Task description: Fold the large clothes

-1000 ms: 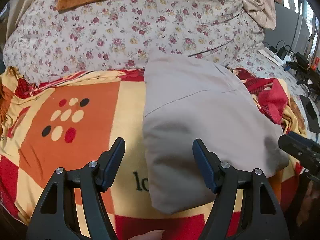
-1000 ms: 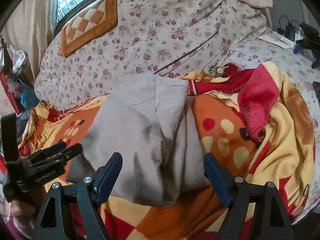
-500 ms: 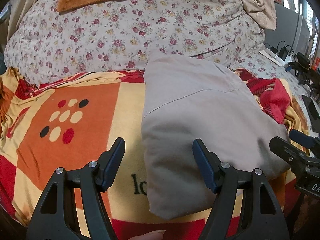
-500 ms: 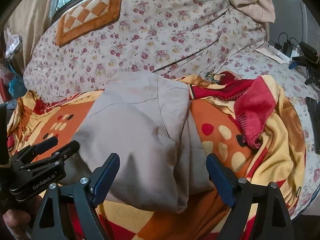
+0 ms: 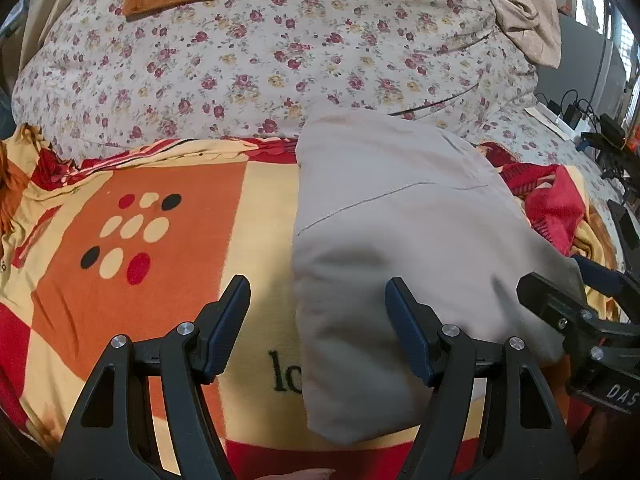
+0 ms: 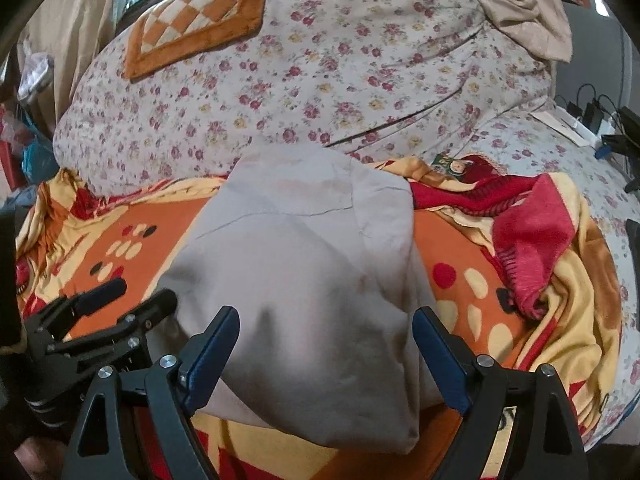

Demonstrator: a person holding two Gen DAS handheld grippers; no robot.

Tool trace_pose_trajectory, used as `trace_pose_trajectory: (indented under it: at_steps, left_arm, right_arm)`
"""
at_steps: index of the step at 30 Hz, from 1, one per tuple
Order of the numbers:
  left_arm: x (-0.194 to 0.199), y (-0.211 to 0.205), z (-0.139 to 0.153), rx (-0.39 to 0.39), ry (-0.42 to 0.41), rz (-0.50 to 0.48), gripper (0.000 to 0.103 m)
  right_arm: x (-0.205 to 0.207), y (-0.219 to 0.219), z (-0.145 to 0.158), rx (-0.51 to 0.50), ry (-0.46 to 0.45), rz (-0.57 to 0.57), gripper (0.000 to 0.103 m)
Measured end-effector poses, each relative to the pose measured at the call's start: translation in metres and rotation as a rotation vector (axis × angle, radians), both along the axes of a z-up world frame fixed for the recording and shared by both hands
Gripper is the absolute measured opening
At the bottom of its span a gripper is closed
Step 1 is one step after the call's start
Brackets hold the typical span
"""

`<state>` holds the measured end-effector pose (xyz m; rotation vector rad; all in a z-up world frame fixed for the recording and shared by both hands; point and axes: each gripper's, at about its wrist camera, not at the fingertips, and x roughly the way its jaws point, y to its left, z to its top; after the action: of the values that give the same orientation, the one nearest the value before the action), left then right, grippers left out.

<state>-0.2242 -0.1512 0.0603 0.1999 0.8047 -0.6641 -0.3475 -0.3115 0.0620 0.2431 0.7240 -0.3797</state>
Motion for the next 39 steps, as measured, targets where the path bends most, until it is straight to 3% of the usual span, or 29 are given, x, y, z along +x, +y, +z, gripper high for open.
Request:
trace_pose_trajectory:
  at_steps: [39]
  left_arm:
    - [0.003,-0.001,-0.004,0.011,0.002,0.004,0.07]
  right_arm:
    - [0.005,-0.005,-0.013,0.049,-0.004,-0.006,0.086]
